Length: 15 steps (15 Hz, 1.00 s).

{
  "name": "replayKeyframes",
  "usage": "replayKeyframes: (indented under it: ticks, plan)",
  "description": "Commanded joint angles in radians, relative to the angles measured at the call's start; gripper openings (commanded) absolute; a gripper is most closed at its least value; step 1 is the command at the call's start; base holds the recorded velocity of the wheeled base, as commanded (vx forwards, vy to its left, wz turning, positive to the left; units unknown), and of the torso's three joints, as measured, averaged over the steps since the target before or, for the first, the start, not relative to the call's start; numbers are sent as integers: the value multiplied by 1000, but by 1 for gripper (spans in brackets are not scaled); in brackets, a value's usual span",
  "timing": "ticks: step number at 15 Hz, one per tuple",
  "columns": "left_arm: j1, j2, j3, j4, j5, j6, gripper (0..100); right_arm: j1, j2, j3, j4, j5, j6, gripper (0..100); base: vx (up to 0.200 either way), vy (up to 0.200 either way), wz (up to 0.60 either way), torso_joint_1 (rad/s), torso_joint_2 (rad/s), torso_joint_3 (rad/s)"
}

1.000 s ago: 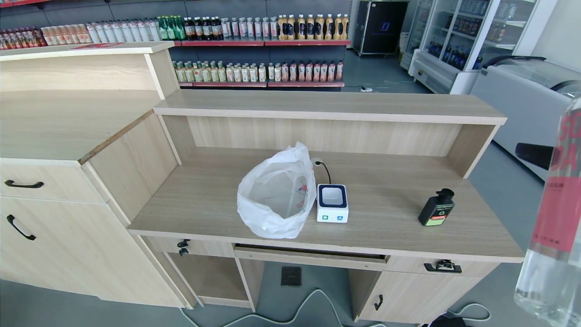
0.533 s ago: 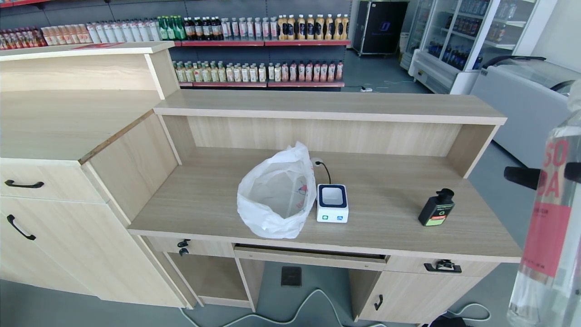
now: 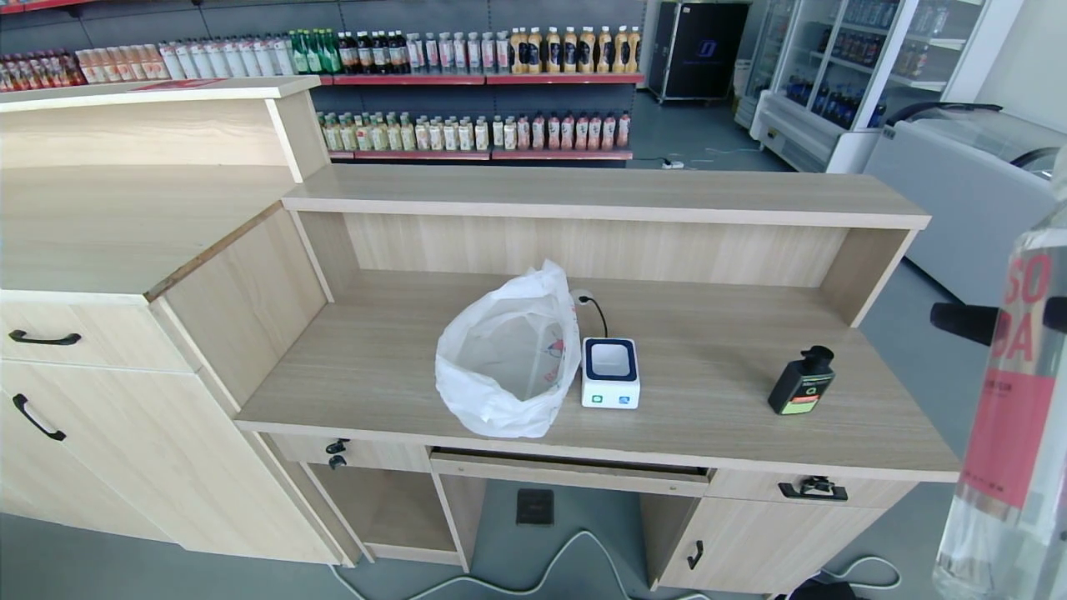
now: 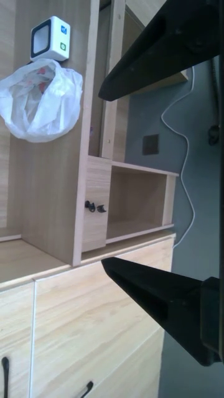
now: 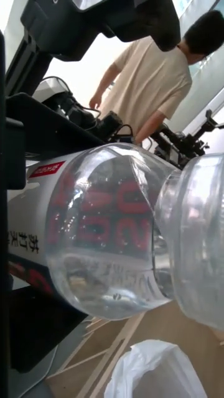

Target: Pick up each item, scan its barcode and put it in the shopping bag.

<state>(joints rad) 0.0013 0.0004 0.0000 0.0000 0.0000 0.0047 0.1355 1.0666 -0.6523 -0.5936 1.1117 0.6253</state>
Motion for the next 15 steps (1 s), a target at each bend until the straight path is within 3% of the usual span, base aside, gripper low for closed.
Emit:
replayKeyframes:
  ticks: [1,7,9,11,13,15]
  plan:
    - [0,0,0,0,0,0,100,1,3,-4,-2,0,-1,0,0,0,0,0,0,0]
    - [0,0,0,0,0,0,100,-13,4,-9,-2,-1,-3,0,0,0,0,0,0,0]
    - [0,0,0,0,0,0,100,-68,44,-9,-2,-47,-79,0,0,0,0,0,0,0]
    - [0,0,0,0,0,0,100,-99,102,2,-2,-176,-222,0,0,0,0,0,0,0]
    - [0,0,0,0,0,0,100,-129,190,10,2,-366,-380,0,0,0,0,0,0,0]
    - [0,0,0,0,0,0,100,-180,308,10,-3,-593,-627,0,0,0,0,0,0,0]
